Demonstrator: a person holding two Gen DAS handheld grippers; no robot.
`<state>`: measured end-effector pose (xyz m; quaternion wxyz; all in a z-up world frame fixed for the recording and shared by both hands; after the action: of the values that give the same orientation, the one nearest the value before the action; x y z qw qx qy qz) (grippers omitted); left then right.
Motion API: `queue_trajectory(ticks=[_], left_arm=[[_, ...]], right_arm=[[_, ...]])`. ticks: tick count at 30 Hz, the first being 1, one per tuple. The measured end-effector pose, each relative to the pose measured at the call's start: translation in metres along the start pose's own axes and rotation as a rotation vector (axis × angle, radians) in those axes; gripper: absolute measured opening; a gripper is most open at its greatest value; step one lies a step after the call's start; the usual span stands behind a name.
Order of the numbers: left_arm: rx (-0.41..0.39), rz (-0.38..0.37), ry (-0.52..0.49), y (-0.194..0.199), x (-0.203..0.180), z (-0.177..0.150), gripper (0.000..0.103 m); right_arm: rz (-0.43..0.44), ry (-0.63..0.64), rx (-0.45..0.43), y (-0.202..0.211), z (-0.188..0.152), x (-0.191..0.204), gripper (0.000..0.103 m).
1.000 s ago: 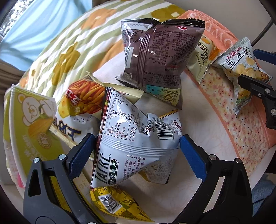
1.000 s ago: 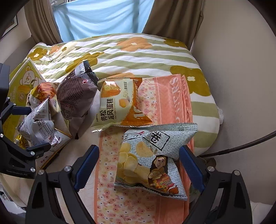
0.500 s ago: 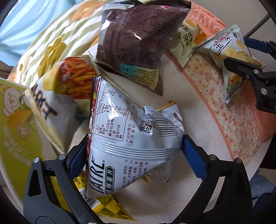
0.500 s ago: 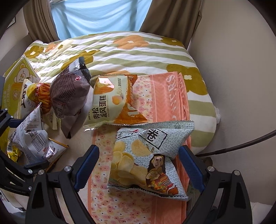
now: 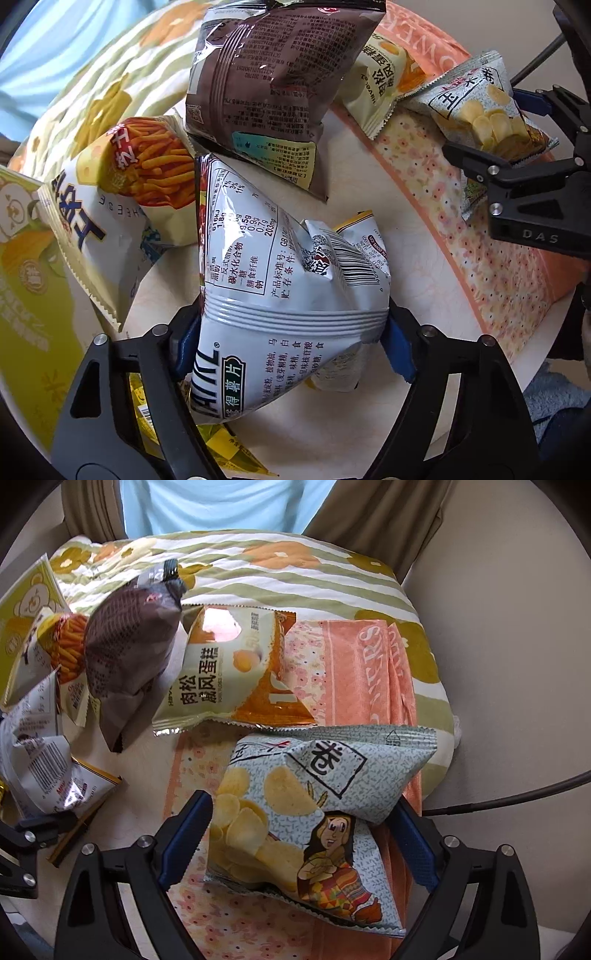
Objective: Organize snacks
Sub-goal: 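Grasp the silver Tatre chip bag with the left tool while the right grasps the corn-roll bag, then carry both bags over the box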
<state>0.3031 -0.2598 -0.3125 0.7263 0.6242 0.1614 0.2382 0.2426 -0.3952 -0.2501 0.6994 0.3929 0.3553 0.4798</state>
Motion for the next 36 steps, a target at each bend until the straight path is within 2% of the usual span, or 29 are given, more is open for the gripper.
queue_trajectory(ticks=[3, 11, 14, 22, 28, 36], left_arm=[[-0.007, -0.003, 0.005, 0.005, -0.006, -0.001, 0.076], [-0.034, -0.007, 0.043, 0.017, -0.015, -0.004, 0.075], [-0.052, 0.001, 0.056, 0.026, -0.017, -0.005, 0.075], [-0.115, 0.049, 0.086, 0.062, -0.026, -0.009, 0.075], [-0.201, 0.09, 0.135, 0.106, -0.032, -0.015, 0.075], [-0.322, 0.187, 0.224, 0.172, -0.011, -0.028, 0.075]], right_arm=[[-0.017, 0.019, -0.017, 0.002, -0.002, 0.002, 0.091], [-0.038, 0.05, -0.05, 0.009, -0.008, -0.001, 0.067], [-0.026, 0.037, -0.058, 0.015, -0.009, -0.005, 0.062], [0.027, 0.01, -0.107, 0.053, -0.015, -0.015, 0.062], [0.08, 0.029, -0.169, 0.093, -0.014, -0.017, 0.061], [0.18, 0.103, -0.267, 0.151, 0.007, -0.003, 0.061]])
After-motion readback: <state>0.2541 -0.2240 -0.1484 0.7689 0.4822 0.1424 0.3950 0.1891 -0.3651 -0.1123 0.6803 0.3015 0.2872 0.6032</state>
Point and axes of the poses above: each gripper's, at about its wrist camera, not at the fingertips, and y roughly against the way its jaws point, x to its left, z to its top, the point moved 3 cm from there along -y, roughly the way its jaws point, and after that the axes turned 14 degrees about -y, right-handed, at the moved point
